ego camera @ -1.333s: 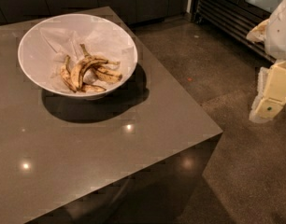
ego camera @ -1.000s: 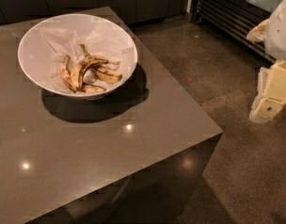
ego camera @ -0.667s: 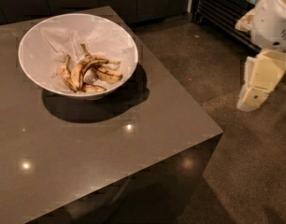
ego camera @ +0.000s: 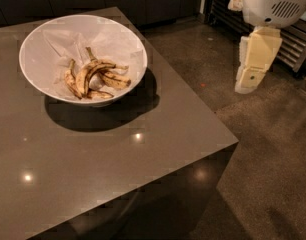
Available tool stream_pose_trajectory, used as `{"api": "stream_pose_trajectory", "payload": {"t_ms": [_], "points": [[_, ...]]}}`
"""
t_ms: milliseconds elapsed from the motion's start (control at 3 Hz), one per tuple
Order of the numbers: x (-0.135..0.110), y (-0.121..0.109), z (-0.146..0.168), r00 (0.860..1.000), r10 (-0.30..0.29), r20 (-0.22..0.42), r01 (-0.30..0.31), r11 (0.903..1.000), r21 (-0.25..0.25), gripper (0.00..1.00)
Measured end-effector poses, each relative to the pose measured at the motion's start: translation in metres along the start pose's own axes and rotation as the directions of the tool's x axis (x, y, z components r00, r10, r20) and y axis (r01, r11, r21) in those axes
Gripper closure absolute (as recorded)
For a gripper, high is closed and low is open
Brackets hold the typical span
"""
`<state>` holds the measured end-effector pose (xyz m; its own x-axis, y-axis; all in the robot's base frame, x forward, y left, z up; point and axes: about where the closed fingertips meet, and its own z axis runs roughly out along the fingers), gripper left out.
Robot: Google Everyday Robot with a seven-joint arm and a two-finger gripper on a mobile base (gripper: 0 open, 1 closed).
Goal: Pick banana from white bowl
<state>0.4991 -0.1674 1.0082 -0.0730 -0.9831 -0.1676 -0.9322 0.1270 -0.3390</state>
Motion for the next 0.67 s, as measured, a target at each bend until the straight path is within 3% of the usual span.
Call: {"api": "stream_pose_trajectory", "payload": {"t_ms": [333, 667], "points": [[-0.014, -0.024, 0.003, 0.999, -0.01, 0.035, 0.008, 0.9989, 0.046, 0.0], [-0.044, -0.061, 0.014, 0.995, -0.08, 0.058, 0.076, 0.9945, 0.072, 0.0]]}}
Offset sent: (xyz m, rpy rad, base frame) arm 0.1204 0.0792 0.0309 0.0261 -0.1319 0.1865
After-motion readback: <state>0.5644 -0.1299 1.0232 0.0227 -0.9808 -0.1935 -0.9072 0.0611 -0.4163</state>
